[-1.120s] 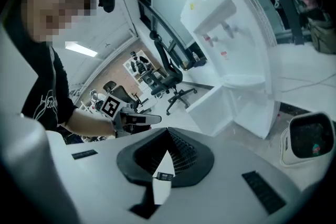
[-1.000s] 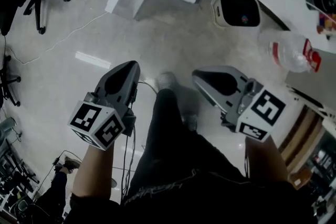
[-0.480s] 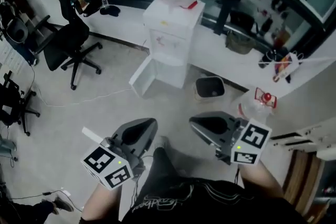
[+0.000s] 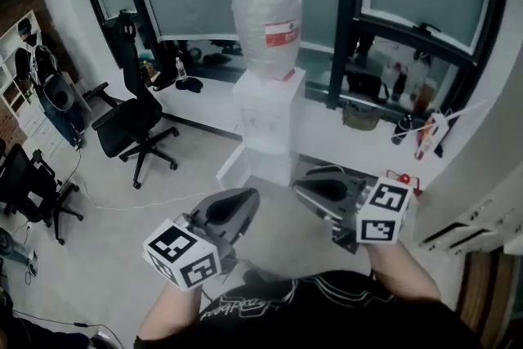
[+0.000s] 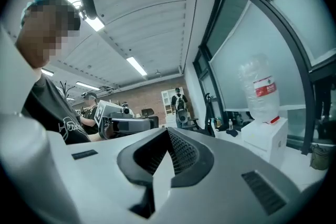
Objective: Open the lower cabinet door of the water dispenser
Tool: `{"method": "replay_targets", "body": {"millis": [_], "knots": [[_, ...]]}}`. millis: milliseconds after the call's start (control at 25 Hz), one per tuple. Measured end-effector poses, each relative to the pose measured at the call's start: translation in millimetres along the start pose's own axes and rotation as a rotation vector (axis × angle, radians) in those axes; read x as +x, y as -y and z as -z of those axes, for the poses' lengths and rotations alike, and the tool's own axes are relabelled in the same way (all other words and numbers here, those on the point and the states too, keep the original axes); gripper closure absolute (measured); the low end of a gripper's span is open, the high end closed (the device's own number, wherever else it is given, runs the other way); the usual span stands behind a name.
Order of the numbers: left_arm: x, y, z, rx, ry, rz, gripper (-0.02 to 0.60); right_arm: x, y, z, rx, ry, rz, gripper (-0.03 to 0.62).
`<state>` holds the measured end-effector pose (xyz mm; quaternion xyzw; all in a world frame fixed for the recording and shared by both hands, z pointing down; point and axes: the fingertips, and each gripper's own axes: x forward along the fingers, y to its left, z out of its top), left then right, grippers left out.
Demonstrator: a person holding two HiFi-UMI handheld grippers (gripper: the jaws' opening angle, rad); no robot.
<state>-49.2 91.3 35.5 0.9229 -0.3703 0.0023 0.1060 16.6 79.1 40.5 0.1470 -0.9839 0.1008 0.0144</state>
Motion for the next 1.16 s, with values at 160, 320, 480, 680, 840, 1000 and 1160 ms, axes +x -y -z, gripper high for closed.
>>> {"method": "replay_targets", "body": {"millis": [160, 320, 480, 680, 840, 1000, 1160], "knots": [[-2.7, 10.3, -11.8, 0.012, 0.029, 0.007, 0.58, -4.8, -11.2, -5.4, -0.028, 0.009, -0.004, 0.582], [-4.9, 15.9, -18.7, 0.027, 0.039, 0.01, 0.581, -7.8, -16.6, -10.7, -0.031, 0.02, -0.005, 0.582], [-6.0, 20.8, -23.2, 0.026, 0.051, 0.016, 0.581, -14.1, -21.2, -16.1, -0.046, 0.036, 0.005, 0.582], [-0.6, 20.4, -26.0, 0.04, 0.054, 0.023, 0.581, -16.7, -19.5, -22.0, -0.071, 0.045, 0.03, 0.582], [5.1, 20.9, -28.5, 0.054, 0.05, 0.046, 0.581, -19.2, -18.9, -25.2, -0.087, 0.053, 0.05, 0.582], [6.4, 20.3, -30.1, 0.074, 0.046, 0.055, 0.58, -19.4, -15.3, -25.6, -0.089, 0.061, 0.075, 0.582], [9.8, 15.0, -32.8, 0.082, 0.046, 0.061, 0.58, -17.5, -8.8, -28.7, -0.092, 0.079, 0.095, 0.582]]}}
